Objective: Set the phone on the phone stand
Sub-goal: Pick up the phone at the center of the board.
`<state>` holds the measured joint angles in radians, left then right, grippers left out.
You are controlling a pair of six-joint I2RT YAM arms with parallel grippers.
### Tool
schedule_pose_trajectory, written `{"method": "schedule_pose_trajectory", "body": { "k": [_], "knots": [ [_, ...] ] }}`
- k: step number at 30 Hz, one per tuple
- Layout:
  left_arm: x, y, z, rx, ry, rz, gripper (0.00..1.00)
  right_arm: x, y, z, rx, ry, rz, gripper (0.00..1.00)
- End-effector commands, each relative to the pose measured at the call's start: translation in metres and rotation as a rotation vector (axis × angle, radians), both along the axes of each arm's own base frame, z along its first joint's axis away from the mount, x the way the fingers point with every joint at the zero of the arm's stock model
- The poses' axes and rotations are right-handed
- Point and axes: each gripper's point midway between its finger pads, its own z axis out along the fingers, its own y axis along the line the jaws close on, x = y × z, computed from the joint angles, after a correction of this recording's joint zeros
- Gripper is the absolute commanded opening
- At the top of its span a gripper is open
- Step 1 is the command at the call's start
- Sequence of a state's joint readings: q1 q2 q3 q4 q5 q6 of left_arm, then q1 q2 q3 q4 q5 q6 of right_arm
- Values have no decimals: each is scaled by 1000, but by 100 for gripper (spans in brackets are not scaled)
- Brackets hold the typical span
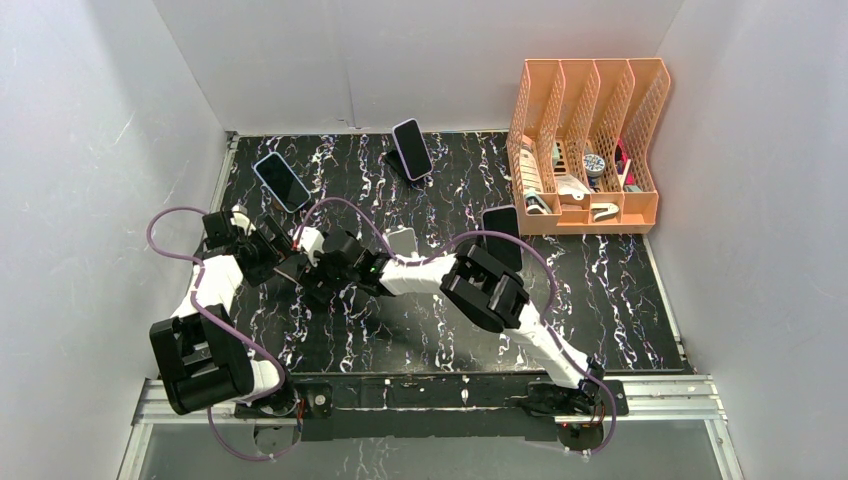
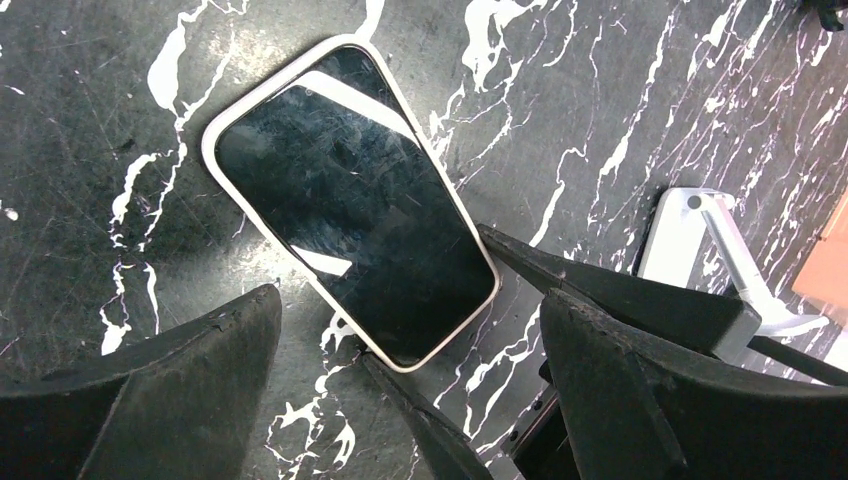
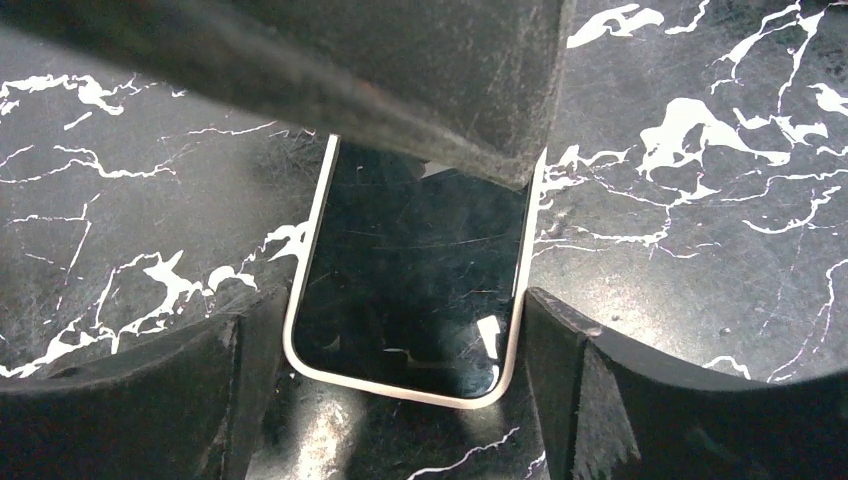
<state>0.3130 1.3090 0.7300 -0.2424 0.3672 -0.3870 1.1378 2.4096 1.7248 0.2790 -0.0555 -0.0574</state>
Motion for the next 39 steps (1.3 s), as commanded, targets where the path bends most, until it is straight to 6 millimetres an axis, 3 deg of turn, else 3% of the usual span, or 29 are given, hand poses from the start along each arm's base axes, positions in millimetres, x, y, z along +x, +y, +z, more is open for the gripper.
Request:
{"method": "schedule_pose_trajectory", "body": {
  "k": [1, 6, 12, 18, 22, 29, 35, 39],
  "knots": [
    [-2, 11, 9, 22, -14, 55, 98, -18, -27, -71, -203, 79, -11, 88],
    [-3, 17, 12, 31, -23, 82, 98, -24, -36, -92, -263, 114, -2, 76],
    [-5, 24, 11, 47, -14, 105, 98, -28, -42, -90, -242, 151, 3, 66],
    [-5, 19, 0, -14, 9, 103, 98, -7, -64, -49, -131, 205, -83, 66],
    [-9, 15, -6, -37, 32, 101, 98, -2, -66, -14, -64, 204, -87, 66],
    [-20, -7, -17, -158, 44, 100, 98, -7, -64, 25, 36, 242, -70, 66],
    [-18, -13, -16, -210, 8, 136, 98, -15, -69, 51, 97, 228, -36, 66],
    [-11, -23, -14, -305, -38, 168, 88, -25, -74, 68, 134, 215, 5, 66]
  ]
}}
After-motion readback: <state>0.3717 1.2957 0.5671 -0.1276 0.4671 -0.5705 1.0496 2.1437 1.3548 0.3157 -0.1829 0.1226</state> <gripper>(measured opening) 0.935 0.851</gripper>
